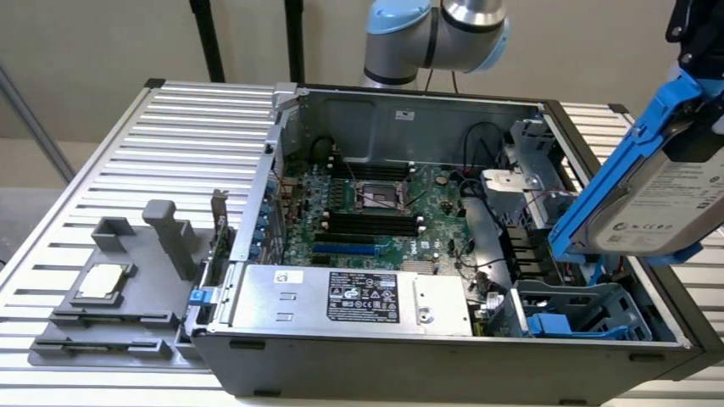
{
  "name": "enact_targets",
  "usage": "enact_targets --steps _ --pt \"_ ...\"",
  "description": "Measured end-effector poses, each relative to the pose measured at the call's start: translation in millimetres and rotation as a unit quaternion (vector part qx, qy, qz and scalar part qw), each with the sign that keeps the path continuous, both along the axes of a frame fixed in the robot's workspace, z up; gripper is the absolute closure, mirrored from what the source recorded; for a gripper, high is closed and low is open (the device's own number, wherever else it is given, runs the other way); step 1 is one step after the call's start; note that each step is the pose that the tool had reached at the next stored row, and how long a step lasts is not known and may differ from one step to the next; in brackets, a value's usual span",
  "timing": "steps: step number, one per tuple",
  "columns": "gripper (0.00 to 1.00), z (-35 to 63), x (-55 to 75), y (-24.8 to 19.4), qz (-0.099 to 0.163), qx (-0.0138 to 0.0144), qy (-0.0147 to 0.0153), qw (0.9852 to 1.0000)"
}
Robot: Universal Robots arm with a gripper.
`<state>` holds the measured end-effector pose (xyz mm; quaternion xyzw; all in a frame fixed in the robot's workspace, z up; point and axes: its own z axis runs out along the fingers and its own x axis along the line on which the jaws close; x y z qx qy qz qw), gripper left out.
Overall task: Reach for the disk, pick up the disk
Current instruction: 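Pick up the disk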
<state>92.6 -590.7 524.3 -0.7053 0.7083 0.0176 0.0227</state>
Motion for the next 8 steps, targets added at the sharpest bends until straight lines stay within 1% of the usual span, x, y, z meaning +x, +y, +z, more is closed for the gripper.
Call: enact_targets --steps 1,8 --pt "0.67 -0.4 2.4 -0.6 0.000 0.0001 0.0000 1.0000" --pt "0.67 -0.3 2.5 -0.6 0.000 0.0000 0.0000 1.0000"
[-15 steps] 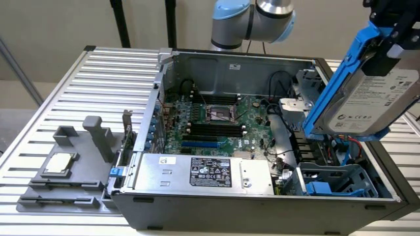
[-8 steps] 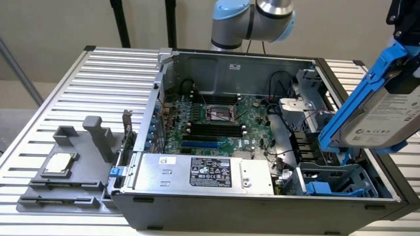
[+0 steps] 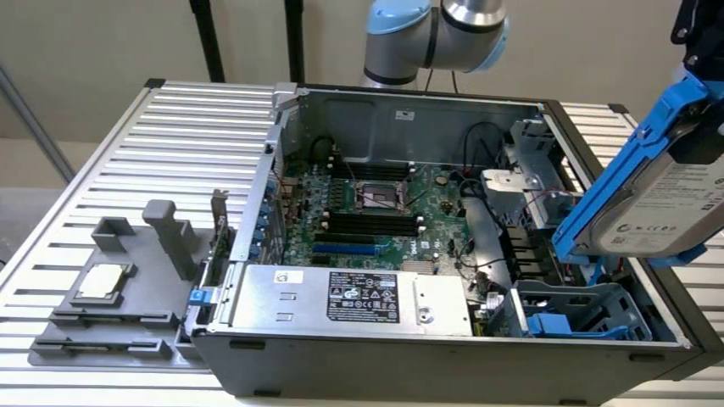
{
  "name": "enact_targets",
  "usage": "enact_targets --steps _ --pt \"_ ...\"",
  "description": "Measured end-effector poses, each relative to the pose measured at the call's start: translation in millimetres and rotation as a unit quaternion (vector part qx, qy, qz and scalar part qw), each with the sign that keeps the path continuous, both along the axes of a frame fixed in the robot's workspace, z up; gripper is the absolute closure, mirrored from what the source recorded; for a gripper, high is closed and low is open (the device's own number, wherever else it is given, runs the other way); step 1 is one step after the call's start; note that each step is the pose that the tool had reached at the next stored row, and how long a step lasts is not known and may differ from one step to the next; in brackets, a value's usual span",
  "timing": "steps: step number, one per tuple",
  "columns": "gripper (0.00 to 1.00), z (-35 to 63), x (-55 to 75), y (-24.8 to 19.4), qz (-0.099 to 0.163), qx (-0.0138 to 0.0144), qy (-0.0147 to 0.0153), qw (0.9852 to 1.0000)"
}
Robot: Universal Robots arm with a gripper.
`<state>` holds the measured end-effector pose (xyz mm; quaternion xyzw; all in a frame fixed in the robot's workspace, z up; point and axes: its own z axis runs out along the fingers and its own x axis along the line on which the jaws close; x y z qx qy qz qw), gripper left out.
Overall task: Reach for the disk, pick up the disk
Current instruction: 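Pick up the disk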
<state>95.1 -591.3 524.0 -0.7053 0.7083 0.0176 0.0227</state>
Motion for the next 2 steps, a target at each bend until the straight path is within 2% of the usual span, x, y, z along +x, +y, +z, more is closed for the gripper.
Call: enact_targets --steps 2 --pt "0.67 0.0 0.0 0.0 0.000 0.0000 0.0000 1.0000"
